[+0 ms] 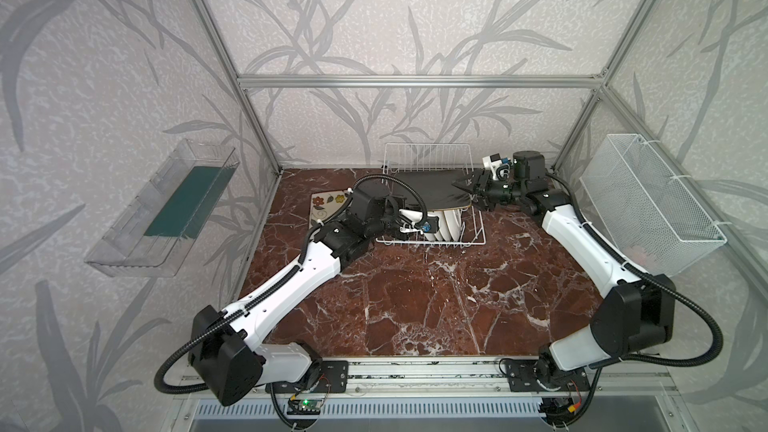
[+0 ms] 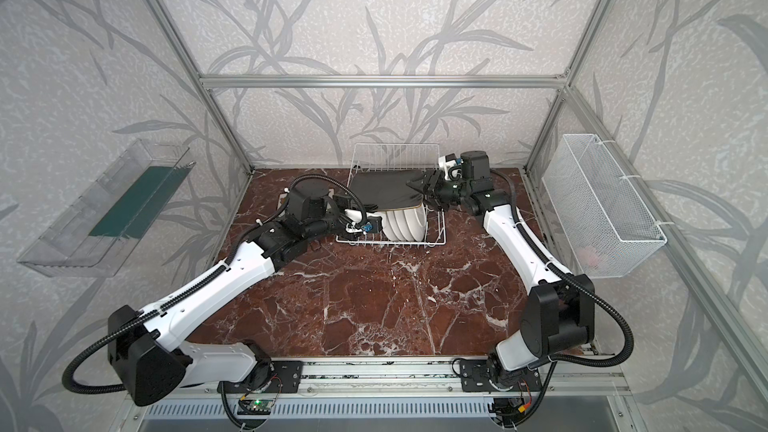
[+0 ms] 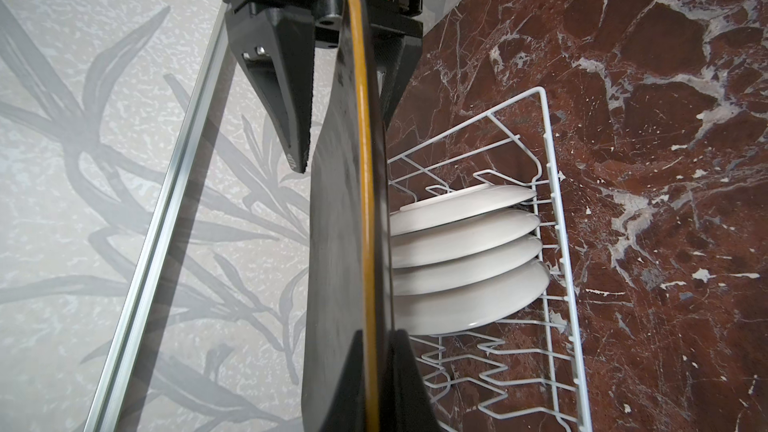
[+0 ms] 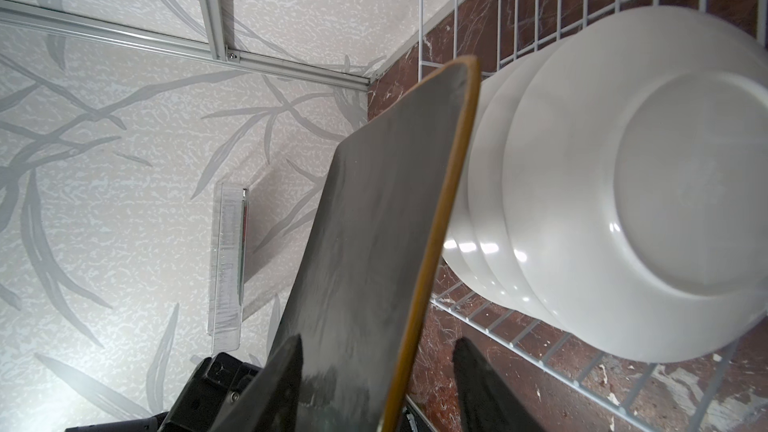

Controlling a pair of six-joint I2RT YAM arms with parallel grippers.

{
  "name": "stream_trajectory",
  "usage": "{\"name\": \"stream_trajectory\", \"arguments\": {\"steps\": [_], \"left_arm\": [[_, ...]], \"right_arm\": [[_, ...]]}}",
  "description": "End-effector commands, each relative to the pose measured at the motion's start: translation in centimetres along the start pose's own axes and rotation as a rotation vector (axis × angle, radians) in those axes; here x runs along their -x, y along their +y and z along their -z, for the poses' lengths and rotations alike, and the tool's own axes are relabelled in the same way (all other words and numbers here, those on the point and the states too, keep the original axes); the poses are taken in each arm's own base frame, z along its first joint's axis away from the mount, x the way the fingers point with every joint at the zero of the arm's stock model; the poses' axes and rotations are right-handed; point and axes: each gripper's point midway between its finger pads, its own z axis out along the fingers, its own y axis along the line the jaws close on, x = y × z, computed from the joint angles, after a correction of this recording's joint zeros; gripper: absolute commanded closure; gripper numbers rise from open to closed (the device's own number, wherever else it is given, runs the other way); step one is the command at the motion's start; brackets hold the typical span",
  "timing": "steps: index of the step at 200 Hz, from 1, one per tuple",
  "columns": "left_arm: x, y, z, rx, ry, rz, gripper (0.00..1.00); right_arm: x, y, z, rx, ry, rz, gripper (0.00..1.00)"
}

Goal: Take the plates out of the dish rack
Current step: 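Close the right gripper on the dark plate edge beside the left gripper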

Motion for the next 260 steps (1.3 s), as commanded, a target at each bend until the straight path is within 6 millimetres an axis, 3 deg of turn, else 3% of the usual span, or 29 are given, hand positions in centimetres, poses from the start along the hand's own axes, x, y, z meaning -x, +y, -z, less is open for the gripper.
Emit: {"name": "stream_trajectory", "arguments": {"steps": [1,61,96,135,171,201,213,240,260], "left_arm": [[3.9,6.0,2.0,0.225,-0.125,-0.115,1.0],[4.0,6.2,1.9,0.243,-0.134,-0.1,1.0],[3.7,6.3,1.8,0.28,-0.135,-0.094,1.0],[3.5,6.1,1.6,0.277,-0.126,-0.093,1.0],[3.3,6.1,1.4,0.281,-0.119,-0.098,1.0],[3.0,6.1,1.3,0.282,-0.112,-0.066,1.0],[2.8,6.0,1.1,0.284,-0.107,-0.061,0.9],[2.5,6.2,1.0,0.315,-0.105,-0.035,0.57],[2.3,6.0,1.0,0.31,-0.103,0.013,0.38]], "right_arm": [[-0.6,0.6,-0.4,0.023,0.037,0.011,0.43],[-1.4,0.8,-1.2,0.035,0.081,0.004,0.49],[-1.4,1.3,-1.2,0.058,0.081,0.006,0.64],[-1.5,1.5,-1.1,0.061,0.084,0.011,0.72],[-1.4,1.6,-1.0,0.071,0.072,0.013,1.0],[-1.2,2.0,-1.0,0.085,0.063,0.015,1.0],[-1.0,2.1,-1.0,0.091,0.059,0.014,1.0],[-0.6,2.8,-0.8,0.123,0.042,0.012,1.0],[-0.1,3.2,-0.7,0.143,0.023,0.008,1.0]]}}
